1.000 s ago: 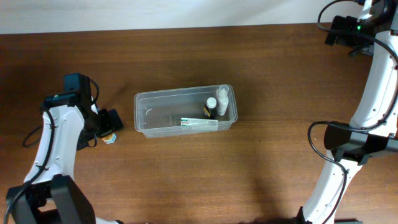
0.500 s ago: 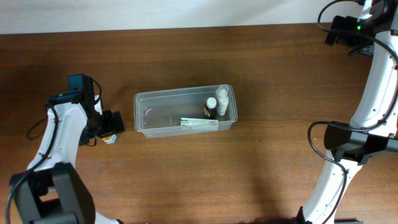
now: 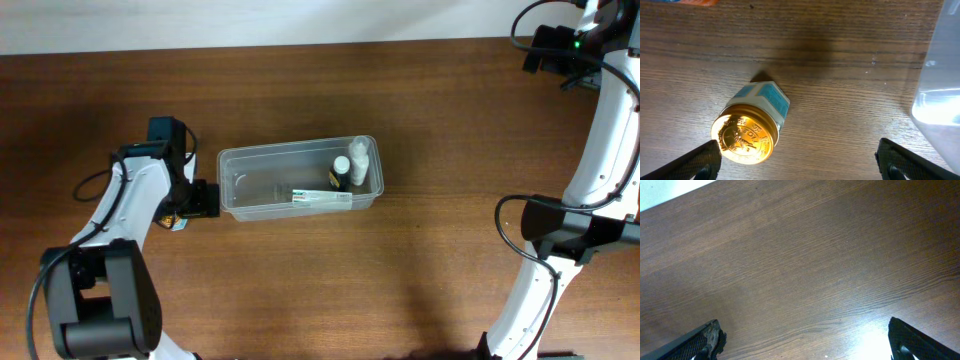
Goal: Pack container
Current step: 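Close the left gripper on the gold-lidded jar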
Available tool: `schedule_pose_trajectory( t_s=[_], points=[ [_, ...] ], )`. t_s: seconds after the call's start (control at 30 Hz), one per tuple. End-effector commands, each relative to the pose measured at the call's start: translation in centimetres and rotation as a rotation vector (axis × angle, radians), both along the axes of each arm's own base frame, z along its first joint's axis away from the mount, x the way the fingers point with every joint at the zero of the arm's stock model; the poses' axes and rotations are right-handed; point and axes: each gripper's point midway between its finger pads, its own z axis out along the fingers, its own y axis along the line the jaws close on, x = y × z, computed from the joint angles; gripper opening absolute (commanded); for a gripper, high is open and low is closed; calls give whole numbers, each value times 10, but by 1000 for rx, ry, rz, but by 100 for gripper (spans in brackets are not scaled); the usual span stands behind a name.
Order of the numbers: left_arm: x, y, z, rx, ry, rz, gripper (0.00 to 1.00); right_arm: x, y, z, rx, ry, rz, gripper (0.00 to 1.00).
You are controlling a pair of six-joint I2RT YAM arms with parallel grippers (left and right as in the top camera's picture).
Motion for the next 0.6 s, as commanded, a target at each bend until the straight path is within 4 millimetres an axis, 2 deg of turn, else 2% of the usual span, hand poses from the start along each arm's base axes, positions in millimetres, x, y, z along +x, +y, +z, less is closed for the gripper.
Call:
schedule_pose_trajectory(
  t_s=[0.0,0.57],
  points=[
    [-3,4,-8,40,32,-26,99,-6,-1,15,-14,-31,-10,98],
    [-5,15,-7,64,28,51,99,-6,-1,15,-14,-31,-10,98]
  ],
)
